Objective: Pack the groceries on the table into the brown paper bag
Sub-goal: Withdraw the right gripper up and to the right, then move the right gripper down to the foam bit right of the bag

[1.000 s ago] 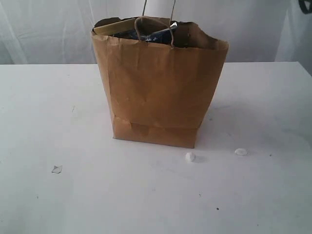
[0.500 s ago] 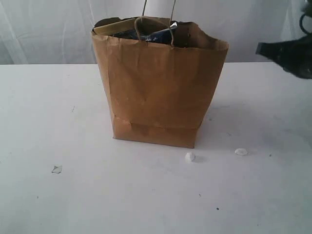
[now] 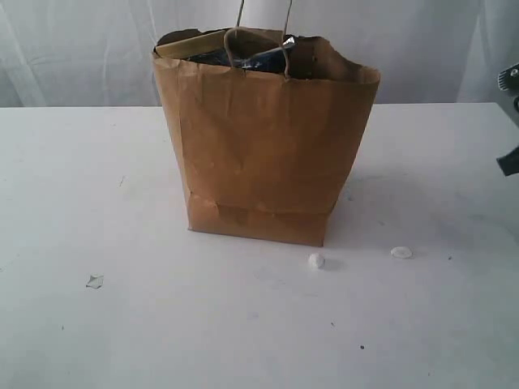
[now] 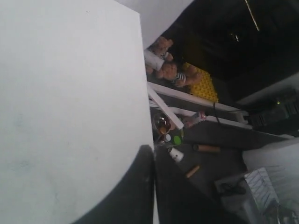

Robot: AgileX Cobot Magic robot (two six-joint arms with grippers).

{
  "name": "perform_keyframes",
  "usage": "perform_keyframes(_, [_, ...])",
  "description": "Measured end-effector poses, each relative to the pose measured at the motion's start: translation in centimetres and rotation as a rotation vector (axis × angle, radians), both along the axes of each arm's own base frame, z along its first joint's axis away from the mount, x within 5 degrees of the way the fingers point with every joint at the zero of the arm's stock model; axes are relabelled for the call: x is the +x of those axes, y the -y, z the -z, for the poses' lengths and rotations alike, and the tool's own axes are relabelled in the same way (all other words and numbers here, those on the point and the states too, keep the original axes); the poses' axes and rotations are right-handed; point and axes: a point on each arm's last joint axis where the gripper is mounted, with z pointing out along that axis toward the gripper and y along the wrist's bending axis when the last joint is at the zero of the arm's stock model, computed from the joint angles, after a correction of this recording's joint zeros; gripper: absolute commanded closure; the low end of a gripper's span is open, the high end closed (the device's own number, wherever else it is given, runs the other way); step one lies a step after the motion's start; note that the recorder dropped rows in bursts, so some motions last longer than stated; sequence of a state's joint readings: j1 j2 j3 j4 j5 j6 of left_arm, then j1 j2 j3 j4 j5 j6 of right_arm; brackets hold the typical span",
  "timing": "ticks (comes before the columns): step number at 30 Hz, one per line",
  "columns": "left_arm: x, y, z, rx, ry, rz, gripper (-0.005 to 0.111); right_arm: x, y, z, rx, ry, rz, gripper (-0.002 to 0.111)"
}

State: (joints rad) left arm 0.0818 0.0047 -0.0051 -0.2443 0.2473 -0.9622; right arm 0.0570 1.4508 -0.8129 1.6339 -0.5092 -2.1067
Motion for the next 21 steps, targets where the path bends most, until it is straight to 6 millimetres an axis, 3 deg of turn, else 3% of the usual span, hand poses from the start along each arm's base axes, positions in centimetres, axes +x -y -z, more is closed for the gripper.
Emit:
perform_keyframes(6, [0.0, 0.0, 0.0, 0.000, 0.000, 0.000, 0.107, -0.4, 0.4, -0.7, 0.230, 0.172, 0.188, 0.108])
perform_keyframes(9, [0.0, 0.0, 0.0, 0.000, 0.000, 0.000, 0.107, -0.6, 0.2, -1.1, 0.544, 0.352, 0.354, 0.108])
perform_keyframes(10, [0.0, 0.0, 0.0, 0.000, 0.000, 0.000, 0.107, -0.7, -0.4, -1.1, 0.814, 0.450, 0.426, 0.108])
perform_keyframes(11, [0.0, 0.0, 0.0, 0.000, 0.000, 0.000, 0.107, -0.7, -0.8, -1.1, 0.915, 0.473, 0.441, 0.108])
perform_keyframes(12, [0.0, 0.0, 0.0, 0.000, 0.000, 0.000, 0.107, -0.4, -1.8, -1.2, 1.124, 0.489, 0.429, 0.108])
perform_keyframes(13, [0.0, 0.0, 0.0, 0.000, 0.000, 0.000, 0.107, -0.3, -2.3, -1.3, 1.186, 0.475, 0.401, 0.108])
perform_keyframes(15, [0.0, 0.0, 0.0, 0.000, 0.000, 0.000, 0.107, -0.2, -3.4, -1.4, 1.204, 0.394, 0.279, 0.108])
perform_keyframes(18, [0.0, 0.0, 0.0, 0.000, 0.000, 0.000, 0.107, -0.4, -4.2, -1.0, 1.014, 0.253, 0.060, 0.108])
perform_keyframes(21, [0.0, 0.0, 0.0, 0.000, 0.000, 0.000, 0.107, -1.6, -5.5, 0.5, 0.821, -0.070, -0.159, 0.108])
